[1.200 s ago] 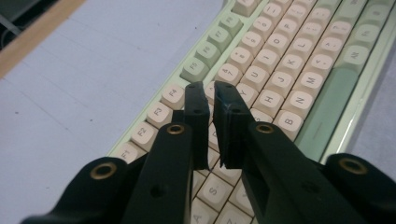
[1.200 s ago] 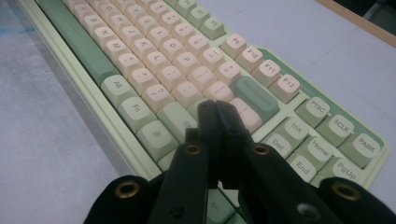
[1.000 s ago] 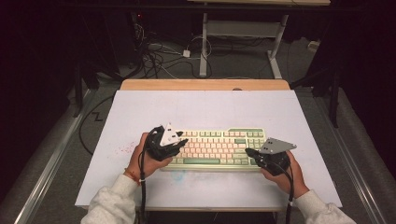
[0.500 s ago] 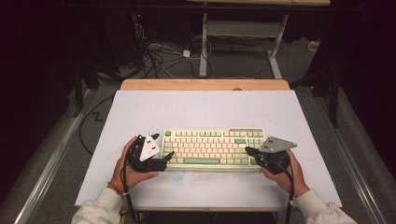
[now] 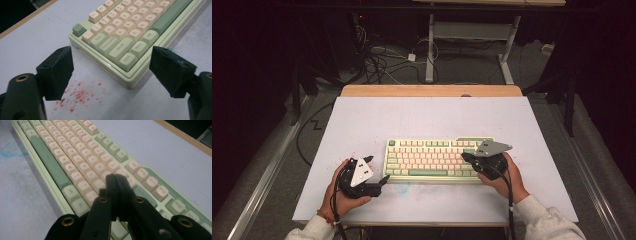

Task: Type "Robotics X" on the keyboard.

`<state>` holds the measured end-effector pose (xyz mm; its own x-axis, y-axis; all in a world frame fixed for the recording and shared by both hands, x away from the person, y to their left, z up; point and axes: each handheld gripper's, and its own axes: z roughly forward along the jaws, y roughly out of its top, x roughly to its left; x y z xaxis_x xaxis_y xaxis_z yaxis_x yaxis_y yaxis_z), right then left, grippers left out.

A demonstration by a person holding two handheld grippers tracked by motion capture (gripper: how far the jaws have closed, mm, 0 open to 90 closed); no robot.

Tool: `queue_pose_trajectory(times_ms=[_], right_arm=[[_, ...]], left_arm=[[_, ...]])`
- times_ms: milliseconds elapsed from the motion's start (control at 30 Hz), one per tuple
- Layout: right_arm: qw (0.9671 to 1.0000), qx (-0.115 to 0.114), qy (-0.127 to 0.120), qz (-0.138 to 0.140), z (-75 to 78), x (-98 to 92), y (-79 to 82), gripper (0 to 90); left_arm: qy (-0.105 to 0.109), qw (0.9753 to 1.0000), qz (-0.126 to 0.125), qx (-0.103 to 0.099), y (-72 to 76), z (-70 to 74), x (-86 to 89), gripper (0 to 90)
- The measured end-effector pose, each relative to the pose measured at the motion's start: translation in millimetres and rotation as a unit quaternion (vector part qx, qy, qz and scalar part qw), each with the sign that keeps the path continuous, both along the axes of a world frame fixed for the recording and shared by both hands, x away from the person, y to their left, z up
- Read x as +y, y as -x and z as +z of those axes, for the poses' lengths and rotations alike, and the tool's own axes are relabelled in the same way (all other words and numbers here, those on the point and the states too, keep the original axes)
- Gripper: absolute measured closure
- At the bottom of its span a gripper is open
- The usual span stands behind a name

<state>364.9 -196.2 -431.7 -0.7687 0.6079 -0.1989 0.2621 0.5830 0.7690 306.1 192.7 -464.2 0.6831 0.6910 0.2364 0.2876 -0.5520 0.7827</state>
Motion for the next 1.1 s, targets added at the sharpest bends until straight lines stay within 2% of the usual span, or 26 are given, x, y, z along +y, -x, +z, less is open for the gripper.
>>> queue_pose_trajectory(times_ms=[233, 433, 467, 767, 833, 867, 967, 1100], right_arm=[[0.9999, 0.007, 0.004, 0.012, -2.1, 24.8, -11.8, 90.0], [0.9995, 0.016, 0.018, 0.019, -7.2, 45.9, -23.1, 90.0], [0.9992, 0.018, 0.027, 0.023, -10.0, 50.3, -25.9, 90.0], [0.9990, 0.022, 0.037, 0.008, -15.4, 54.4, -33.2, 90.0], [0.9987, 0.024, 0.045, 0.011, -17.8, 55.8, -35.1, 90.0], [0.9975, 0.033, 0.061, 0.011, -21.1, 58.1, -36.8, 90.0], [0.9968, 0.037, 0.070, 0.011, -20.7, 58.5, -37.3, 90.0], [0.9993, 0.022, 0.028, 0.013, -10.3, 51.9, -30.0, 90.0]], left_arm=[[-0.001, 1.0000, 0.004, 0.001, 3.2, -2.4, 1.7, 18.5], [-0.005, 1.0000, 0.002, 0.003, 3.4, -3.3, 1.2, 18.5], [-0.005, 1.0000, 0.002, 0.002, 3.6, -3.2, 1.0, 18.5], [-0.005, 1.0000, 0.000, 0.004, 3.7, -3.2, 1.1, 18.5], [-0.006, 1.0000, -0.001, 0.005, 3.4, -3.9, 0.4, 18.5], [-0.007, 0.9999, -0.002, 0.007, 3.3, -4.3, 0.1, 18.6], [-0.011, 0.9999, -0.004, 0.008, 3.1, -4.9, -0.4, 18.6], [-0.009, 0.9999, -0.002, 0.009, 2.8, -5.0, 0.3, 18.8]])
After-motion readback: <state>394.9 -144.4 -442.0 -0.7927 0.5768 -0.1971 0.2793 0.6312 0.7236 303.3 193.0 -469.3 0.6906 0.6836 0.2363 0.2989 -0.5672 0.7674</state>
